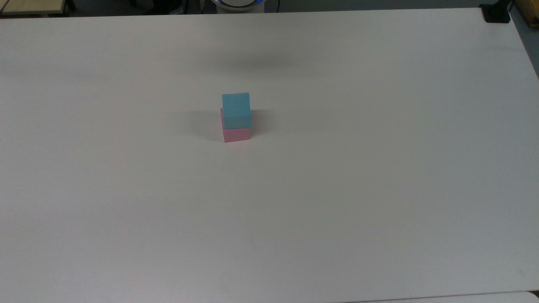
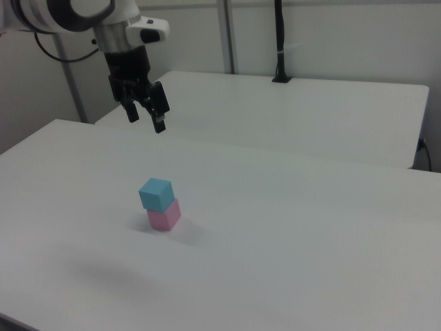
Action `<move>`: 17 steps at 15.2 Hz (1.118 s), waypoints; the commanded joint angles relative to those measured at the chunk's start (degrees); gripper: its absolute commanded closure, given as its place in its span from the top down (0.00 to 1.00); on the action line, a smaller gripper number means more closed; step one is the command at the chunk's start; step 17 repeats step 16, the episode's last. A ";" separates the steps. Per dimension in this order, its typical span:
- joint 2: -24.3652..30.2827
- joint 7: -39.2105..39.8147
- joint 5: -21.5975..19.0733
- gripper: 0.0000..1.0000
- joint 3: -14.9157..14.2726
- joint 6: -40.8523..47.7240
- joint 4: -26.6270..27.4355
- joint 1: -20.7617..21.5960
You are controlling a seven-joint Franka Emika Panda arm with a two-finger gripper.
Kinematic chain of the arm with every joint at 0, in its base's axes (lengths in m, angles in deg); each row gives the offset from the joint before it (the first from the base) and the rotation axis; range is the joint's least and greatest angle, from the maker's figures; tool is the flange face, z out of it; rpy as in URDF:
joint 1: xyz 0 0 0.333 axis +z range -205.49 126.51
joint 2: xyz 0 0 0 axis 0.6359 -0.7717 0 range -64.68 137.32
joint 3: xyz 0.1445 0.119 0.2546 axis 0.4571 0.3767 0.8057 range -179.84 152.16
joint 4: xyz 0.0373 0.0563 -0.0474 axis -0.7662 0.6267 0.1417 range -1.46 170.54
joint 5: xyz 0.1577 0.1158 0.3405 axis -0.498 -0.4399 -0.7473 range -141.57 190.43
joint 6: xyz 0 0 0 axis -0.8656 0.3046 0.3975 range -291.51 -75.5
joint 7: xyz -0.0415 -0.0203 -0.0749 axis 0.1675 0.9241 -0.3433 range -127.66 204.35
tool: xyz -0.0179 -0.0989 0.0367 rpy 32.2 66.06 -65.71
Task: Put blue cube on pink cube
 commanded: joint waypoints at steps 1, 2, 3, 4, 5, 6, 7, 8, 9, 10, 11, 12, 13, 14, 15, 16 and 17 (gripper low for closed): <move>1.40 5.13 0.39 1.00 -1.15 -0.87 1.01 0.18; 1.31 7.95 0.39 1.00 -1.33 -1.23 1.01 0.18; 1.31 10.76 0.65 1.00 -1.50 -1.32 1.01 0.18; 1.22 12.79 0.74 1.00 -1.76 -1.41 1.01 0.18; 1.13 12.98 0.83 1.00 -2.20 -1.67 0.92 0.70; 1.13 12.99 0.74 1.00 -2.99 -1.85 0.92 1.23; 1.13 12.99 0.74 1.00 -3.43 -1.85 1.01 1.93; 1.13 12.81 0.74 1.00 -3.96 -1.85 0.92 2.55; 1.13 12.81 0.57 1.00 -4.49 -1.85 0.92 2.64; 1.05 12.81 0.57 1.00 -4.58 -1.94 0.92 2.73; 1.13 12.98 0.65 1.00 -4.58 -2.03 0.92 2.64; 1.05 12.99 0.65 1.00 -4.58 -2.12 0.92 2.64; 1.05 13.16 0.57 1.00 -4.58 -2.12 0.83 2.55; 1.13 12.90 0.65 1.00 -4.67 -1.94 0.83 2.73; 1.13 12.72 0.48 1.00 -4.58 -1.94 0.83 2.64; 1.05 12.72 0.39 1.00 -4.67 -2.03 0.75 2.64; 1.05 12.72 0.39 1.00 -4.67 -2.03 0.75 2.64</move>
